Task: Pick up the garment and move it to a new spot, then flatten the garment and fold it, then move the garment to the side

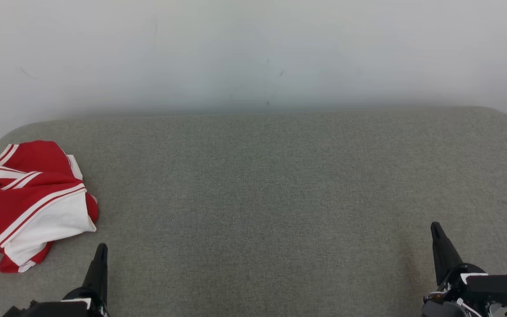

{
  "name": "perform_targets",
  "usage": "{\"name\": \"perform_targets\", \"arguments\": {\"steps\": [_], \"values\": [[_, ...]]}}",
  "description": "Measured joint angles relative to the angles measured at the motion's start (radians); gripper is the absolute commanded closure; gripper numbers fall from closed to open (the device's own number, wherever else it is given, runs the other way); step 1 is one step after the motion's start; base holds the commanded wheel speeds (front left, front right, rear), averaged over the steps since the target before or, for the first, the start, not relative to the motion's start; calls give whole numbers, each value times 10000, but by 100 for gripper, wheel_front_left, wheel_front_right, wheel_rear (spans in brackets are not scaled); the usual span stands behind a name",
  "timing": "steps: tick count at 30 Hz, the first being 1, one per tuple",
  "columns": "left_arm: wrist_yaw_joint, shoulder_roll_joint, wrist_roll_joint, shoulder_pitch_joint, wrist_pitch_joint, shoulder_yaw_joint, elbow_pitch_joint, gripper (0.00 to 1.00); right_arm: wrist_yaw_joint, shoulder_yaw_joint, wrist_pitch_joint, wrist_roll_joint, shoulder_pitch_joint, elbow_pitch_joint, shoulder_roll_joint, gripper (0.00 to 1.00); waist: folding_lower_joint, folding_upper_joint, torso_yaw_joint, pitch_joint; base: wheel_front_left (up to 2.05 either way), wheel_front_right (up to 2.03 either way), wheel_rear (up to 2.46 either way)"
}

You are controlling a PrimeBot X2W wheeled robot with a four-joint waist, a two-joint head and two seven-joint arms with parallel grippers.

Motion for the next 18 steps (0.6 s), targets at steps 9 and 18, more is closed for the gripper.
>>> {"name": "perform_targets", "arguments": {"steps": [9, 18], "values": [[6, -81, 15, 421, -228, -157, 314, 0, -31, 253, -205, -17, 428, 322, 35, 0, 0, 0, -10, -13, 0, 0, 0], [6, -73, 493, 485, -625, -389, 192, 0, -31, 635, -625, -575, 430, 236, 31, 0, 0, 0, -12, -27, 0, 0, 0]]}}
